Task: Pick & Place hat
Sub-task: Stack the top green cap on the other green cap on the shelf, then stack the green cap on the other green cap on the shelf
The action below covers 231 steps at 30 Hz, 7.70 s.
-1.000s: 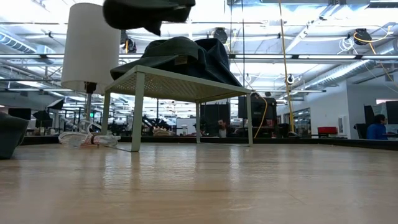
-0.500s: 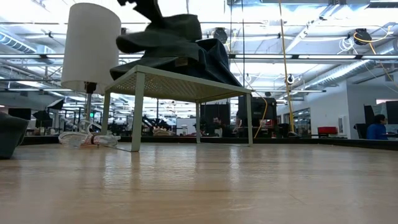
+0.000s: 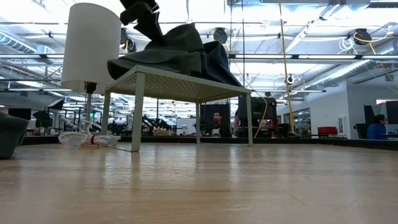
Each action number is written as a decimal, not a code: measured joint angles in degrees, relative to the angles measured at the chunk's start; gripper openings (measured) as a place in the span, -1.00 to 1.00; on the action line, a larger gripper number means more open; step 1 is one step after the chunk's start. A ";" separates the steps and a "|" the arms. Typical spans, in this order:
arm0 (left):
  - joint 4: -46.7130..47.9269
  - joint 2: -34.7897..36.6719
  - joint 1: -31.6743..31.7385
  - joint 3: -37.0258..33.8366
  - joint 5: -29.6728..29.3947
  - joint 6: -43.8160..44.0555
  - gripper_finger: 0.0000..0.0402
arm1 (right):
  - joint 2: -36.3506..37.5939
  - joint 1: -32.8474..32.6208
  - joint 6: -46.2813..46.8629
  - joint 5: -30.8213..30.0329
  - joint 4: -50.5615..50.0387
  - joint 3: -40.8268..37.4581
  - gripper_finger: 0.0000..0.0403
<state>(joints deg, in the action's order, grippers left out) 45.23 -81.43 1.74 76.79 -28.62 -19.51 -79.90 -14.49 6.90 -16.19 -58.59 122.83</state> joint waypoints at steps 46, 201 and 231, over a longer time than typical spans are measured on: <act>13.99 13.76 -14.98 4.31 23.18 60.68 0.01 | 0.00 0.01 -0.52 -0.11 1.33 -2.26 0.21; 42.98 1.66 -15.35 27.25 7.60 -2.59 -0.99 | 10.94 -2.52 -13.10 -0.17 25.39 -18.73 0.21; 35.15 -6.50 10.03 29.73 20.04 -35.26 -0.99 | 14.58 -2.46 -17.31 -0.54 19.52 -18.73 0.21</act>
<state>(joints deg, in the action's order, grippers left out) 80.38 -87.92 11.77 106.52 -8.58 -54.77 -65.32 -16.95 -10.41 -16.73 -39.07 104.09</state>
